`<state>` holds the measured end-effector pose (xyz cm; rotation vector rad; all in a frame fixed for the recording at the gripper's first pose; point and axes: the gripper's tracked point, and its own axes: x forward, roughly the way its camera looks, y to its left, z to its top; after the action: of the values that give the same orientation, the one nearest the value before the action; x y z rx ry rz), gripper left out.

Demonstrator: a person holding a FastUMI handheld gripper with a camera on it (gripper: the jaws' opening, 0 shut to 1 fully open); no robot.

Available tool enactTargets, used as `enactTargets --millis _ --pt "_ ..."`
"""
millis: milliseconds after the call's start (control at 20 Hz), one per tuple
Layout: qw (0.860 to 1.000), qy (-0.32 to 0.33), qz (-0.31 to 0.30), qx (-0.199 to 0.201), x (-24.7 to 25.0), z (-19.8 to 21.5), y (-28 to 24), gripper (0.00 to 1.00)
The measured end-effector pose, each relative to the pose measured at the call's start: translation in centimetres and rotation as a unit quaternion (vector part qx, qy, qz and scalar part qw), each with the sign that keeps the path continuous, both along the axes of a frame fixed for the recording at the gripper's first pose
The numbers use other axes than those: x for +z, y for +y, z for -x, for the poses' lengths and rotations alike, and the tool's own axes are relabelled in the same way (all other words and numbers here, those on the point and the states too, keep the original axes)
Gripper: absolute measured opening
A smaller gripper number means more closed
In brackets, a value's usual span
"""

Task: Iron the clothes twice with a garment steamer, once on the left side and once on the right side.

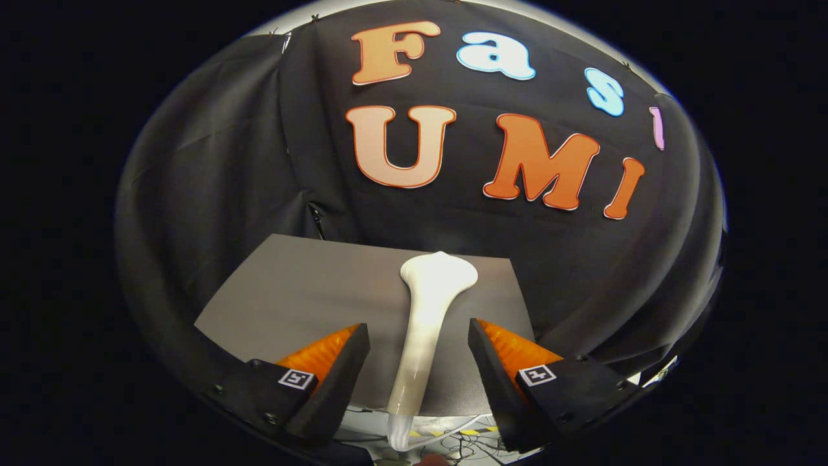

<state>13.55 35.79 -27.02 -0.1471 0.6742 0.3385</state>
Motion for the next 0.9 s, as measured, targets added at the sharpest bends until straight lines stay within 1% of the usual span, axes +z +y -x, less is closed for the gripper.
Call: enactTargets --millis 150,300,550,750,800,850,900 --pt "0.999 0.043 -0.005 -0.014 -2.5 -1.4 0.3 0.99" --pt "0.997 0.064 -0.003 -0.037 -4.3 -2.9 -0.2 0.99" --pt "0.995 0.085 0.008 -0.053 -6.3 -4.8 -0.2 0.87" --pt "0.994 0.092 0.025 -0.052 -7.2 -5.7 0.3 0.77" --pt "0.994 0.095 0.031 -0.052 -7.5 -5.9 0.2 0.77" --pt "0.993 0.100 0.034 -0.056 -8.0 -6.1 0.0 0.67" --pt "0.992 0.104 0.035 -0.059 -7.9 -6.1 0.1 0.62"
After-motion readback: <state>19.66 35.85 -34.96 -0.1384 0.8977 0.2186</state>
